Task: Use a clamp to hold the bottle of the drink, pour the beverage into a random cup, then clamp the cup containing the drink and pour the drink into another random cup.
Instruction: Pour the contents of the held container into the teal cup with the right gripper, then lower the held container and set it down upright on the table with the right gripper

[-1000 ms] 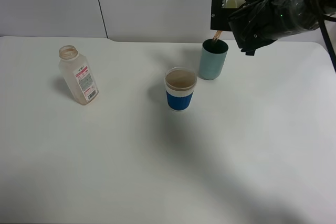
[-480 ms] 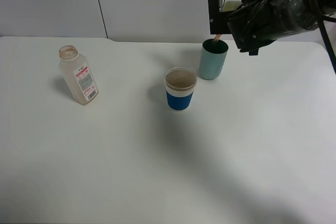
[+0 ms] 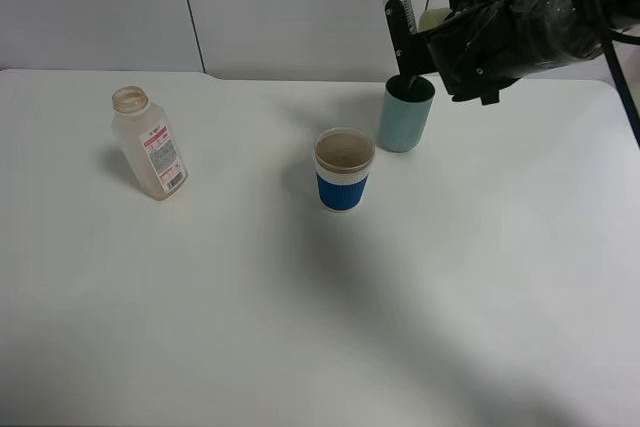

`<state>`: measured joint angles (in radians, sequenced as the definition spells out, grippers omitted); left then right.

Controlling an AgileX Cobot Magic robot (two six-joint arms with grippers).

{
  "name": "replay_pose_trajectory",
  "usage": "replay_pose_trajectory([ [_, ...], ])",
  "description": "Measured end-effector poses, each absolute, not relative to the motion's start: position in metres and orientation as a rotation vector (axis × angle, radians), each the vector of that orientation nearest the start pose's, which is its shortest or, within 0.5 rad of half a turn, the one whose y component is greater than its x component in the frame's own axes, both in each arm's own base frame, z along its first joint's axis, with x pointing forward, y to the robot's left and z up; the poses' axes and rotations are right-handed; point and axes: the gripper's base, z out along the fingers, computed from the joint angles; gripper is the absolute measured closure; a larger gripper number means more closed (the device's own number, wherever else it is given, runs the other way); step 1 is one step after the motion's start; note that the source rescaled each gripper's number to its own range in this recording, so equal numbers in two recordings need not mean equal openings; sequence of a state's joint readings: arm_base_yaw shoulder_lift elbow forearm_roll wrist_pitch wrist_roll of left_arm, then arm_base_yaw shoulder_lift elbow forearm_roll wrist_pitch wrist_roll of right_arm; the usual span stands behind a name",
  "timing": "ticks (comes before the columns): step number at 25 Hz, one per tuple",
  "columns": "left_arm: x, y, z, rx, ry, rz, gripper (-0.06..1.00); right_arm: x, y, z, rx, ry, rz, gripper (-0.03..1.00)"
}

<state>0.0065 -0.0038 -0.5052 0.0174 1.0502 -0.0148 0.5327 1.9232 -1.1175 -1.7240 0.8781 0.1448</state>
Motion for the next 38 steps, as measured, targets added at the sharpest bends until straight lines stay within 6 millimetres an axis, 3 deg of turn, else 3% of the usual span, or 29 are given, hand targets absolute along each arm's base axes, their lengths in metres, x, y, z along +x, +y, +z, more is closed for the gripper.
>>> replay_pose_trajectory([
  [10, -0.006, 0.001, 0.280, -0.022, 2.025, 0.015, -0.05, 0.368, 0.137, 0.201, -1.801, 1.464, -1.674, 0.95],
  [15, -0.006, 0.001, 0.280, -0.022, 2.025, 0.015, -0.05, 0.368, 0.136, 0.201, -1.747, 1.497, -1.656, 0.95],
  [18, -0.006, 0.001, 0.280, -0.022, 2.025, 0.015, -0.05, 0.368, 0.136, 0.201, -1.503, 1.632, -1.536, 0.95],
  [24, -0.006, 0.001, 0.280, -0.022, 2.025, 0.015, -0.05, 0.364, 0.133, 0.201, -0.753, 1.952, -1.119, 0.95],
  [28, -0.006, 0.001, 0.280, -0.022, 2.025, 0.015, -0.05, 0.353, 0.130, 0.218, -0.363, 2.079, -0.834, 0.95],
  [33, -0.006, 0.001, 0.280, -0.022, 2.025, 0.015, -0.05, 0.338, 0.133, 0.253, -0.228, 2.115, -0.519, 0.95],
  [38, -0.006, 0.001, 0.280, -0.022, 2.025, 0.015, -0.05, 0.322, 0.134, 0.293, -0.230, 2.059, -0.313, 0.95],
])
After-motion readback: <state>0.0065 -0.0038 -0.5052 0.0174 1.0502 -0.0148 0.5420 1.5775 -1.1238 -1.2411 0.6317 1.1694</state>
